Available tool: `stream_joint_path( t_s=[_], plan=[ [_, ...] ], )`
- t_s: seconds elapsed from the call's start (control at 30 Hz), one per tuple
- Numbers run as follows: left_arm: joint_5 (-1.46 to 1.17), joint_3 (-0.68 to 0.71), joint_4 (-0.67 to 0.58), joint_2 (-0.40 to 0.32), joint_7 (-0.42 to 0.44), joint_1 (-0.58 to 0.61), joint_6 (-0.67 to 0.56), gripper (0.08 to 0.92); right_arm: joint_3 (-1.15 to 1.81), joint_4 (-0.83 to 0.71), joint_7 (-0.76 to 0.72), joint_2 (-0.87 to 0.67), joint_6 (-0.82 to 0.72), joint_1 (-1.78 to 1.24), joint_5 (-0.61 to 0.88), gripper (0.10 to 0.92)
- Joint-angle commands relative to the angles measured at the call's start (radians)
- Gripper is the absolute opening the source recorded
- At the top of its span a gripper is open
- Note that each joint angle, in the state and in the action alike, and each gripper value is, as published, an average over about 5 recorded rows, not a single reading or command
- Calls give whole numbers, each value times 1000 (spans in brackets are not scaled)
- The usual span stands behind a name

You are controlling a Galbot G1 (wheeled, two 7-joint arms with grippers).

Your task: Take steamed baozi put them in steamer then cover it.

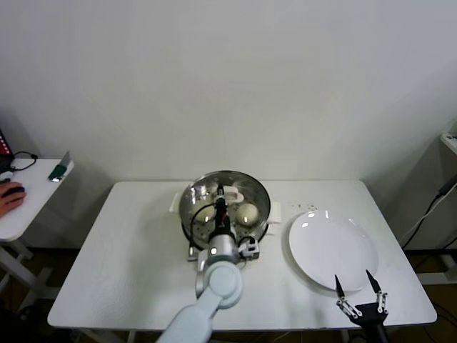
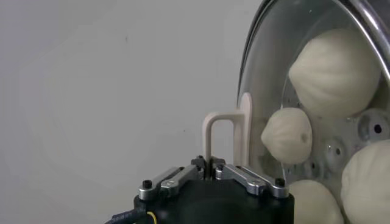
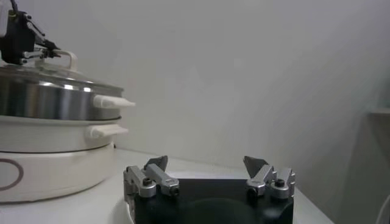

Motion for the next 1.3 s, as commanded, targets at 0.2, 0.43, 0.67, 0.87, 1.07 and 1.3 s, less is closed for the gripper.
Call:
stream_joint_path(
  t_s=[0.2, 0.43, 0.67, 0.87, 1.07, 1.3],
  plan=[
    [-108, 28, -169, 62, 56, 17, 13, 334, 0, 7, -13, -2, -21, 6, 2, 823],
    [-267, 33, -370, 112, 38, 77, 22, 533, -9, 9, -3, 0, -53, 17, 0, 823],
    [-647, -71, -503, 223, -128, 197, -72, 732, -29, 31, 112, -1, -114, 31, 23, 823],
    [-1072, -346, -530, 299, -299, 322, -323, 819, -37, 50, 146, -10, -104, 41, 12, 823],
    [-1457, -653, -516, 289, -325, 427, -527, 823, -44, 51, 159, 5, -117, 58, 8, 823],
    [-1854, -831, -397, 284, -316, 580, -786, 823, -52, 43, 152, 0, -111, 64, 15, 823]
  ],
)
